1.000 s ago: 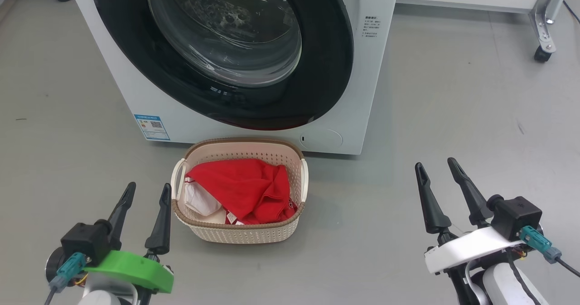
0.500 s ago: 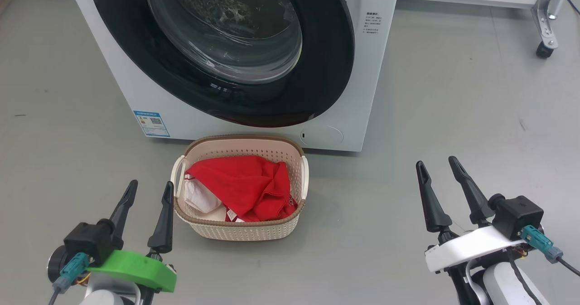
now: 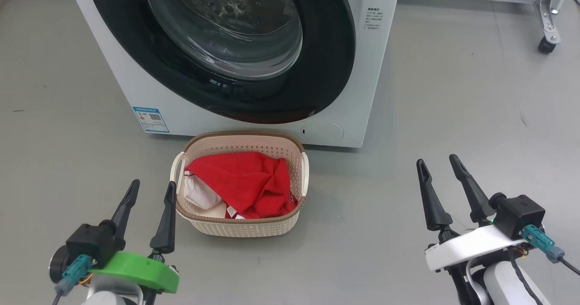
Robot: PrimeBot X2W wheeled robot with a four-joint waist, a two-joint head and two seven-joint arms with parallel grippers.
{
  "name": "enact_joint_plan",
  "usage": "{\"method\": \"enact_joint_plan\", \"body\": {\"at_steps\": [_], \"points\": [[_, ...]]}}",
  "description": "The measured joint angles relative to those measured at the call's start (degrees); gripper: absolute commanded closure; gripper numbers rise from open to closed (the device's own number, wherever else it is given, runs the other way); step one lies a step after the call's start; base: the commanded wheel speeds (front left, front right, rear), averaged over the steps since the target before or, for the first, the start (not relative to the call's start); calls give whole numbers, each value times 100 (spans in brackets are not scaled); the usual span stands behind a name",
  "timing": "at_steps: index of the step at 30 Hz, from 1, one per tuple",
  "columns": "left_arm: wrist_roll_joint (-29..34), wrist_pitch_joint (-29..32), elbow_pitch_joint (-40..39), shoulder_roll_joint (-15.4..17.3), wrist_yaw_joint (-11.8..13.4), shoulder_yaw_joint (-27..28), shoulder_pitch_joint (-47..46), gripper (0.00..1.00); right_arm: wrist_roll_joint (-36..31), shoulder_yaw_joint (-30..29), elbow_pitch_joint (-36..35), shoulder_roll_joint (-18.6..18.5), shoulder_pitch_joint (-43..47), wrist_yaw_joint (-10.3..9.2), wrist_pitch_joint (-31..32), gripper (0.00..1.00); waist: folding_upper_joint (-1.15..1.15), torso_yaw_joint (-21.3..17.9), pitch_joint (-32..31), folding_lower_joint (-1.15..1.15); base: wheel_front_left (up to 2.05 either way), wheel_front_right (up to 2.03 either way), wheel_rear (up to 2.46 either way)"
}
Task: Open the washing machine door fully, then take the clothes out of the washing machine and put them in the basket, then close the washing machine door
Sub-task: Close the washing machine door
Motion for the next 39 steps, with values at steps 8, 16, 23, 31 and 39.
{"method": "enact_joint_plan", "body": {"at_steps": [8,16,23,31,39], "points": [[46,-1,-125,-44,-4,-4,15,0,-105,-46,-151,-20,-10,-5,0,100,0,13,165,0,0,0,0],[108,-1,-279,-126,-47,-78,-17,0,-442,169,-335,-286,-385,-2,12,100,0,89,514,0,0,0,0],[147,-1,-415,-255,-56,-193,-227,0,-597,413,-431,-597,-1110,0,289,100,0,218,947,0,0,0,0],[258,-1,-520,-433,-104,-300,-600,0,-590,576,-412,-850,-2243,1,739,100,0,490,1597,0,0,0,0],[305,-19,-608,-603,-157,-350,-1013,0,-590,690,-286,-1149,-3204,1,979,100,0,798,2198,0,0,0,0]]}}
